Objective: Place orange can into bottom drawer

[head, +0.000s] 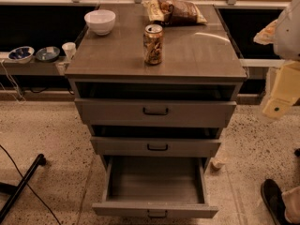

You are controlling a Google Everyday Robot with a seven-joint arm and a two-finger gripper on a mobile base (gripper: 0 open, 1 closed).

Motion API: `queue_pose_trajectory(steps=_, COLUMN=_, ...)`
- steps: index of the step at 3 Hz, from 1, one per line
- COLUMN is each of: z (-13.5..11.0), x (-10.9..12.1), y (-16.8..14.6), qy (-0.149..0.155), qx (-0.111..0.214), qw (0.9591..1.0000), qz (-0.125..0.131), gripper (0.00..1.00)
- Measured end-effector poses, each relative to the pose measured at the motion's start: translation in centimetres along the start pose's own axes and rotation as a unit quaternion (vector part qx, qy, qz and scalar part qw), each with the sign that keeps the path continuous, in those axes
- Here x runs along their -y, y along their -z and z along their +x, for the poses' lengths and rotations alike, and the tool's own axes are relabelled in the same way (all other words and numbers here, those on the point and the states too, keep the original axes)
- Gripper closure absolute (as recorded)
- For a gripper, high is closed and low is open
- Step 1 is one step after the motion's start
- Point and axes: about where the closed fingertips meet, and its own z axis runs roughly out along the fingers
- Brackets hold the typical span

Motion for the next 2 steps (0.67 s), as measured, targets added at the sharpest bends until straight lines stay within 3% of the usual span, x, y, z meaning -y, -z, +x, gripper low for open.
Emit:
queue_pose_trajectory(steps=1, z=0.0, x=0.0, y=0.0, qy=0.000, qx=0.000, qw=1.0000, qz=0.000, gripper=0.00)
queue_pose_trajectory(steps=2, z=-2.2, x=3.7, y=-0.3, qy=-0.005, qx=0.062, qw=0.9979, qz=0.017, gripper=0.00)
